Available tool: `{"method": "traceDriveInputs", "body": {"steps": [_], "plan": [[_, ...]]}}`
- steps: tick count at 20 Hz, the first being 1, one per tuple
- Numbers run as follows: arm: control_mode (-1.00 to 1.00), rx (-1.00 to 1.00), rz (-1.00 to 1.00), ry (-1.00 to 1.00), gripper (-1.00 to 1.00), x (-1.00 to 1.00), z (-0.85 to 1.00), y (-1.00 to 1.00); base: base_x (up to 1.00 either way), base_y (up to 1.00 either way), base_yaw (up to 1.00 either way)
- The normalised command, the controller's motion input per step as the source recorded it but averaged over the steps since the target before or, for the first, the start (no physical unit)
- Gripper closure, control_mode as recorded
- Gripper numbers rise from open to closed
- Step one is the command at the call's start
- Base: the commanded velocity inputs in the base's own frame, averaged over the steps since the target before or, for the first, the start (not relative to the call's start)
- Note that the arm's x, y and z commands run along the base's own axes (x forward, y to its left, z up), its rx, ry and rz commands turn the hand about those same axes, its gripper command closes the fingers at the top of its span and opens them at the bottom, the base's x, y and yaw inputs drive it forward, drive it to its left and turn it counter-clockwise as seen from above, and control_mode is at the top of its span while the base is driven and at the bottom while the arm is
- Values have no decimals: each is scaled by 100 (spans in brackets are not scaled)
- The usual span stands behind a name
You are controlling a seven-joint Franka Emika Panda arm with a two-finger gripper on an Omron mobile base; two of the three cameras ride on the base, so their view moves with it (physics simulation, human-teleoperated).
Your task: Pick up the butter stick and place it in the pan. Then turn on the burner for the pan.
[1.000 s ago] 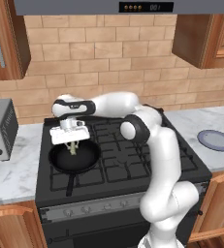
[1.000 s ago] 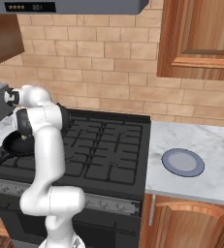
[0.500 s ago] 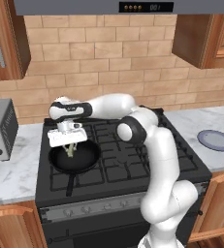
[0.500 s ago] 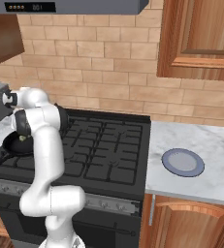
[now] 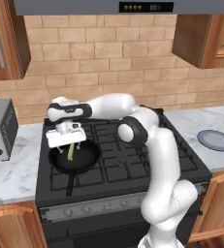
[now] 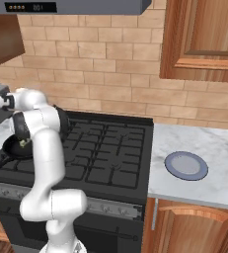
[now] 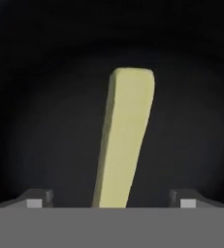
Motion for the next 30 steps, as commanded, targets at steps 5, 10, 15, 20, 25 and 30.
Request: {"method": "traceDriveInputs", "body": {"steps": [5, 10, 15, 20, 25, 30], "plan": [[-100, 0, 3, -44, -100, -54, 45, 0, 0, 0, 0], [-100, 5, 4, -47, -100, -43, 55, 0, 0, 0, 0], [-100, 8, 14, -46, -100, -38, 16, -1, 0, 0, 0], [-100, 8, 16, -48, -100, -39, 0, 0, 0, 0, 0], [-100, 5, 13, -47, -100, -34, 0, 0, 0, 0, 0], [-100, 0, 6, -34, -100, -42, -1, 0, 0, 0, 0]]}}
